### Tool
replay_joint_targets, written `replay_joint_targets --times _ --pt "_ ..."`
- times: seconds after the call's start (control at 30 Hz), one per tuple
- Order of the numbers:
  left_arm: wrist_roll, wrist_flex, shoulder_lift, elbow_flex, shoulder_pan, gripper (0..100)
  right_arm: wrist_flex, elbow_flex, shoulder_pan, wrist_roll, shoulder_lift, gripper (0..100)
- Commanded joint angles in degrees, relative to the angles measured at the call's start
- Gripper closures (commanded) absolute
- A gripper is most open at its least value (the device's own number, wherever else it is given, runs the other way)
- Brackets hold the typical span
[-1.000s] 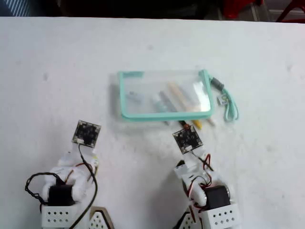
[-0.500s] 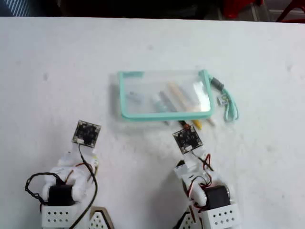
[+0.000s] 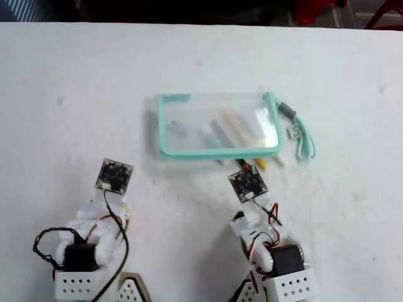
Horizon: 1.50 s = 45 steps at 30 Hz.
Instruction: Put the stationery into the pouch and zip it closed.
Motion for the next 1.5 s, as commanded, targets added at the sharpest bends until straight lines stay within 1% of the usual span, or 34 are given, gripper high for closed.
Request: replay_joint_targets --times 0.0,0.53,0.67,0.73,0.87,0.97,1.03,1.13,1.27,1.37,1.47 --pt "0.6 0.4 0.0 -0.1 0.0 90 0.1 0.4 -0.2 -0.2 -0.6 98.1" --pt "0.4 0.4 0.0 -0.1 0.0 90 0.0 0.4 -0.2 -0.2 -0.6 98.1" --pt "0.4 -0.8 0.0 -0.1 0.0 90 -0.6 0.4 -0.2 -0.4 -0.7 98.1" --pt "0.4 -4.7 0.0 -0.4 -0.5 90 -4.2 0.4 0.1 -0.5 -0.7 98.1" --pt "0.6 -10.5 0.0 -4.7 -0.4 90 -16.7 0.4 0.2 -0.5 -0.7 98.1" --pt "-0.2 -11.0 0.0 -8.4 -0.5 90 -25.7 0.4 0.2 -0.5 -0.7 98.1" --pt "-1.8 -11.3 0.0 -8.7 0.0 90 -30.4 0.4 0.0 -0.2 -0.7 98.1" --pt "-1.8 -11.4 0.0 -8.6 1.5 90 -36.3 0.4 0.2 -0.2 -0.7 98.1" --pt "-1.8 -11.0 0.0 -8.2 6.5 91 -35.8 0.4 1.8 -0.1 -0.5 98.1" --pt "-1.8 -11.5 0.0 -7.2 6.4 91 -33.3 0.4 5.3 -0.1 -0.6 98.1" --pt "-1.8 -13.1 0.0 -7.1 6.4 91 -33.5 0.4 11.1 -0.1 -0.7 98.1"
